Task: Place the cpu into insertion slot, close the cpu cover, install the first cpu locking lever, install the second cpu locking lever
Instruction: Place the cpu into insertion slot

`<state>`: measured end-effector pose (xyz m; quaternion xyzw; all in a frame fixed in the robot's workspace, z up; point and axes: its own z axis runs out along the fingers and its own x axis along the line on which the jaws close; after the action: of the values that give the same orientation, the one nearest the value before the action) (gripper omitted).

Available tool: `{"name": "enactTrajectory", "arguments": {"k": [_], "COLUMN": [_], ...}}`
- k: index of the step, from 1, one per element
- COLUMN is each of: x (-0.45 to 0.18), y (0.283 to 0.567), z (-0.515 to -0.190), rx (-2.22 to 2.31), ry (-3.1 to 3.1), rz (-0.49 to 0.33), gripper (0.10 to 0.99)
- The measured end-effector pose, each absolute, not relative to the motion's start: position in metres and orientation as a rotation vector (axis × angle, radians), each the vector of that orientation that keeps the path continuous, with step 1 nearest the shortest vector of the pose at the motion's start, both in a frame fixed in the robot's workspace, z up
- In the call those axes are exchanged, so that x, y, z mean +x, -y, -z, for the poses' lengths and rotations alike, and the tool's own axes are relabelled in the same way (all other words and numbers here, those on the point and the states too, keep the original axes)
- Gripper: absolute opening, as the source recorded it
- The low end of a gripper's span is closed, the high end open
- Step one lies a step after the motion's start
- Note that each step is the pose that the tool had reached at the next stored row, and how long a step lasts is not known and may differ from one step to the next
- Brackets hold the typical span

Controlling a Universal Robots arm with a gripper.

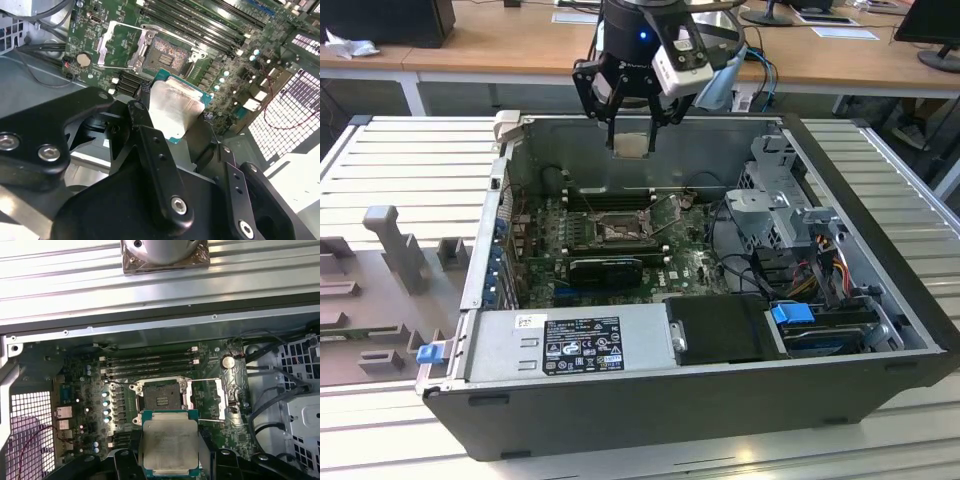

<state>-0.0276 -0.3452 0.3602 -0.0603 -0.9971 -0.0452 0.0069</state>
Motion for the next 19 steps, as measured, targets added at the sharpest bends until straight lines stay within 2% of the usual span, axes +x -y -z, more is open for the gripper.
{"name": "enactTrajectory", "arguments": {"k": [19], "x": [-0.0271], "y": [0.3452], "z": [-0.3602], "rx": [-0.348], "ry": [3.11], "rz": [0.142], "gripper": [0.533]}}
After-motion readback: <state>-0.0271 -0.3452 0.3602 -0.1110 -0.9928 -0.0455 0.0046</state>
